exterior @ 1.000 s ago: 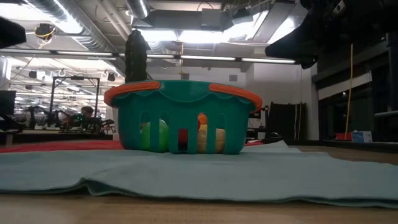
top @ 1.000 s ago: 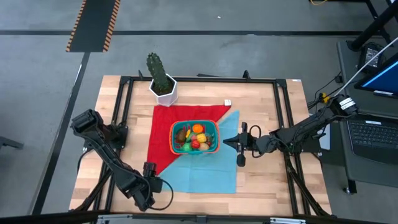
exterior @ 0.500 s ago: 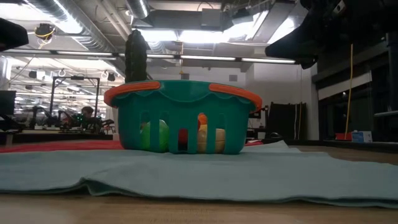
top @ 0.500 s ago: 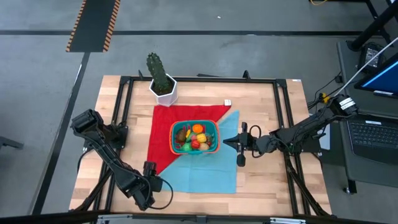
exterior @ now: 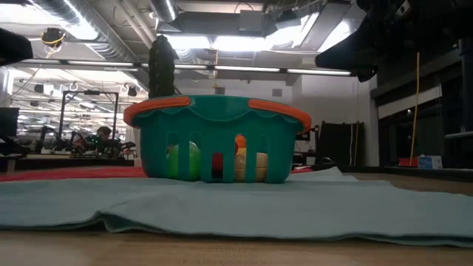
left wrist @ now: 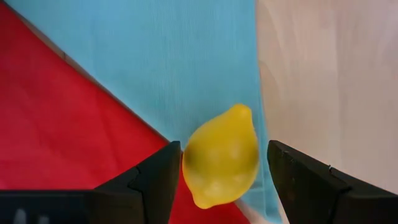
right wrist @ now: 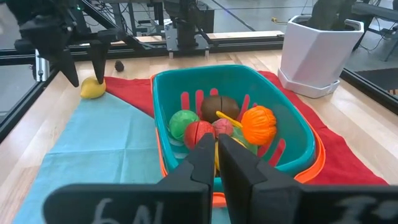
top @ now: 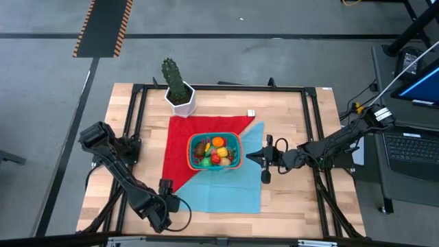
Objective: Build produce basket
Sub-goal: Put the yellow lemon into the blue basket
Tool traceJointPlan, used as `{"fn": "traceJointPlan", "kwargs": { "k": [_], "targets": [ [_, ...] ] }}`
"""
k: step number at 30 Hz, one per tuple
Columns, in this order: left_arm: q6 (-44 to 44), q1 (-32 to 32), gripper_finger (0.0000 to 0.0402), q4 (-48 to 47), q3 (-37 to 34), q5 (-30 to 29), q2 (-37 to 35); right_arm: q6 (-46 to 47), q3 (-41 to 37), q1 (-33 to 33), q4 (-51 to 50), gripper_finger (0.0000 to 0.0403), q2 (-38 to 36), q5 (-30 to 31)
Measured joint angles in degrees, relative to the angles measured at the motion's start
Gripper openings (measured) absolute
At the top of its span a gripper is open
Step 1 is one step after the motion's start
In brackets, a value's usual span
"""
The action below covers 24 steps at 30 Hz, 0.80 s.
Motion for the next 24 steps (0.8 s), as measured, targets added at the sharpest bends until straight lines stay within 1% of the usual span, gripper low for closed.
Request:
{"fn": "traceJointPlan", "kwargs": {
  "k": [7, 15, 19, 24],
  "targets": [
    [0.0, 0.0, 0.0231, -0.39, -0.02, 0.57, 2.52, 0.0, 0.0, 0.0, 0.0, 0.0026, 0.0, 0.0],
    [-0.04, 0.0, 0.0231, -1.28, -0.02, 1.1, 2.59, 0.0, 0.0, 0.0, 0.0, 0.0026, 0.0, 0.0],
    [-0.12, -0.02, 0.0231, -1.03, -0.02, -0.6, 2.59, 0.0, 0.0, 0.0, -0.02, 0.0026, 0.0, 0.0],
    [-0.2, 0.0, 0.0231, 0.21, -0.01, -0.99, 2.59, 0.0, 0.0, 0.0, -0.03, 0.0026, 0.0, 0.0]
  ]
}}
